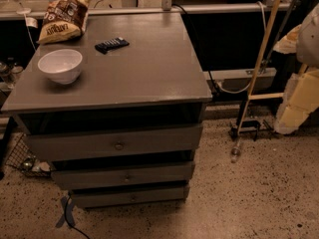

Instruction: Open middle drawer

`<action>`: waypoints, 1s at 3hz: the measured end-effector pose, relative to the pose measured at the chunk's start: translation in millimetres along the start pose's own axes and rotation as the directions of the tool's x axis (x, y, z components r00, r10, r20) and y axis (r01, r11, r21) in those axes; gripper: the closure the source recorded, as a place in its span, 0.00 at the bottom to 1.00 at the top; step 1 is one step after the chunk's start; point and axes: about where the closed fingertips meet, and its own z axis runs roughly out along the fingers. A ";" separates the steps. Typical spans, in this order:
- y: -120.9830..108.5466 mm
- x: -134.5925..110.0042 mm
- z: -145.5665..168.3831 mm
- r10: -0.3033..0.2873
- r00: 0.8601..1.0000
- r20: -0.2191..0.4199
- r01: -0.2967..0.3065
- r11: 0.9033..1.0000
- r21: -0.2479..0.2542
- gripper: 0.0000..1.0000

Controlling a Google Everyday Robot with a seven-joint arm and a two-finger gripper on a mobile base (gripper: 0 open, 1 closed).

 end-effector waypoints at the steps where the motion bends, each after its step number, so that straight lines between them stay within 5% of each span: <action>1: 0.0 0.0 0.0 0.000 1.000 0.000 0.000 1.000 0.000 0.00; 2: 14.8 -6.4 17.6 -0.014 1.000 0.020 0.015 0.999 -0.035 0.00; 3: 60.3 -31.2 71.7 -0.041 0.996 0.077 0.051 0.991 -0.125 0.00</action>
Offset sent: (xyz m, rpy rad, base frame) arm -0.0383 0.0661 -0.1082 0.1164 0.1639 0.1443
